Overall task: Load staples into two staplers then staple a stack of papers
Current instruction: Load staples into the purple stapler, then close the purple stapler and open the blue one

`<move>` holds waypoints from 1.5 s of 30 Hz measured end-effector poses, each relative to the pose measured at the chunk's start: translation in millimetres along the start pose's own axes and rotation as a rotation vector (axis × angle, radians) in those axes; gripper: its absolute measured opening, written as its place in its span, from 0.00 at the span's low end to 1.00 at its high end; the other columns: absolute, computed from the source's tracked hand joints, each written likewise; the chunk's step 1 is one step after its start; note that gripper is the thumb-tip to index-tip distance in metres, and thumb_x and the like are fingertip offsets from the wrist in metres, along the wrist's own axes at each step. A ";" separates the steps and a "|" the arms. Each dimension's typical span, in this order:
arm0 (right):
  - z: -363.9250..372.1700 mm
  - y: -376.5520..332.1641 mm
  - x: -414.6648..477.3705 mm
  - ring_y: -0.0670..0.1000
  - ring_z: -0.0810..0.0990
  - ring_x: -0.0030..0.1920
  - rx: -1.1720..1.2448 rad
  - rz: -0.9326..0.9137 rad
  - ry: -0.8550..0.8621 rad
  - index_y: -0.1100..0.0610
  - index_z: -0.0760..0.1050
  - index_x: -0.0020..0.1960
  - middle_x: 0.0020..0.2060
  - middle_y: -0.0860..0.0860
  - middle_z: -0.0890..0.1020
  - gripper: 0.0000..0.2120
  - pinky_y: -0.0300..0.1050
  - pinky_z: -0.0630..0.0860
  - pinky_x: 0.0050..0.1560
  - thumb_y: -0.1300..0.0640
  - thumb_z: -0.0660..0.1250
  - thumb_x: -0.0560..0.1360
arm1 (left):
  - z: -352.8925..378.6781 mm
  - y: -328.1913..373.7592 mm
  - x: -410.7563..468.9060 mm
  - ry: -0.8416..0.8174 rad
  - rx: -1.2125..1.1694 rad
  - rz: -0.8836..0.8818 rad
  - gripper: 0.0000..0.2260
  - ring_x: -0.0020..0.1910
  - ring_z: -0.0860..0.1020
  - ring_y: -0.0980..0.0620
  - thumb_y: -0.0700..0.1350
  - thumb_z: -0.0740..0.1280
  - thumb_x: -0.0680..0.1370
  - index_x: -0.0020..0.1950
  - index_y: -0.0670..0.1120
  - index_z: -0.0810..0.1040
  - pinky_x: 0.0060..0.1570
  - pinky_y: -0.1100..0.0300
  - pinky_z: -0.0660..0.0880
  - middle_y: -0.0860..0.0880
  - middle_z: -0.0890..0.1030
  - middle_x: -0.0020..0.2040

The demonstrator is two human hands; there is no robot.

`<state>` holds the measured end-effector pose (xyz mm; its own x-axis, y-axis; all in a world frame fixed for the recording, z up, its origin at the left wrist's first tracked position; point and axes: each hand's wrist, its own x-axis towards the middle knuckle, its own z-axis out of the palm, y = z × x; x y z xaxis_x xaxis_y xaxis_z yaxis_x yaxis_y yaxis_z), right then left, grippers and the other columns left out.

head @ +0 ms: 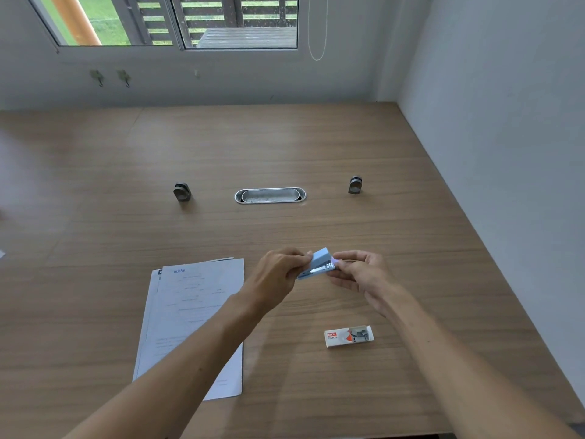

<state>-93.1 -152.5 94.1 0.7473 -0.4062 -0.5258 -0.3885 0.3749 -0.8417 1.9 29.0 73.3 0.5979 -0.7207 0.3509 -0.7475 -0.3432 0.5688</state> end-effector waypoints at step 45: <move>-105.3 58.9 83.3 0.49 0.83 0.35 -0.180 0.140 0.337 0.60 0.80 0.49 0.42 0.55 0.85 0.03 0.42 0.76 0.32 0.61 0.67 0.79 | 118.2 -43.2 79.1 -0.497 0.168 0.023 0.19 0.56 0.79 0.41 0.35 0.72 0.68 0.59 0.45 0.81 0.54 0.50 0.76 0.46 0.82 0.56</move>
<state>-110.5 -252.0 -12.2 0.4734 -0.6231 -0.6226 -0.5843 0.3067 -0.7513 47.3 -84.4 -11.4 0.4017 -0.9140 -0.0568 -0.8194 -0.3864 0.4233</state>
